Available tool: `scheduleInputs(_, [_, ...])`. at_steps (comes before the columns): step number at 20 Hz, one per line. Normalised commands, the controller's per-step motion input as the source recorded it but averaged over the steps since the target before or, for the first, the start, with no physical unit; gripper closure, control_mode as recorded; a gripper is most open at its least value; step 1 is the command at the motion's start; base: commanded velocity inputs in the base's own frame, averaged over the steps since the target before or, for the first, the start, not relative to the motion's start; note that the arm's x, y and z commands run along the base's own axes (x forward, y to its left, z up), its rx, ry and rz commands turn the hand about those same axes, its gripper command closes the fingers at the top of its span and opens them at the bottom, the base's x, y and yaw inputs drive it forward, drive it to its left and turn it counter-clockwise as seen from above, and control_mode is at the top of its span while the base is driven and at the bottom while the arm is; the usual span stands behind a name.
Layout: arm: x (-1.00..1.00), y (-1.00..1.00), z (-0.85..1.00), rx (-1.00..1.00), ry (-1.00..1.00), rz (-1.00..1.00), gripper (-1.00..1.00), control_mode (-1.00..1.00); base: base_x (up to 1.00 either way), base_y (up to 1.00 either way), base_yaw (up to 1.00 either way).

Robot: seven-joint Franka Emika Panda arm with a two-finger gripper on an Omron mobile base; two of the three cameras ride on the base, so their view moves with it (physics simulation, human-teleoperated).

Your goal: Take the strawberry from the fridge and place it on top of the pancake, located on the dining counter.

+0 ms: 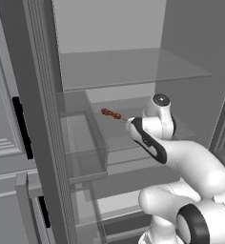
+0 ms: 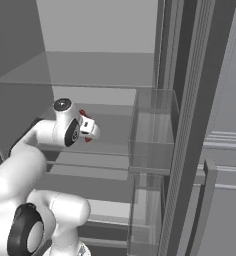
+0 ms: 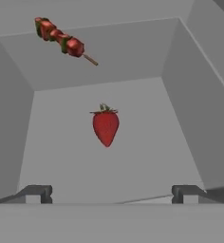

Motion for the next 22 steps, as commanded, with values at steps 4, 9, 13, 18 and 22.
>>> scheduleInputs(4, [0.48, 0.03, -0.02, 0.0, 0.15, 0.0, -1.0, -1.0, 0.0, 0.0, 0.0])
scheduleInputs(9, [0.18, 0.03, -0.08, 0.0, 0.08, 0.0, -1.0, -1.0, 0.0, 0.0, 0.0])
scheduleInputs(13, [0.07, 0.02, -0.31, 0.0, 0.06, 0.0, -1.0, -1.0, 0.0, 0.0, 0.0])
scheduleInputs(18, [0.24, 0.0, -0.37, 0.0, 0.0, 0.0, -1.0, -1.0, 0.0, 0.0, 0.0])
scheduleInputs(22, [0.36, 0.0, -0.24, 0.0, 0.0, 0.0, -1.0, -1.0, 0.0, 0.0, 0.0])
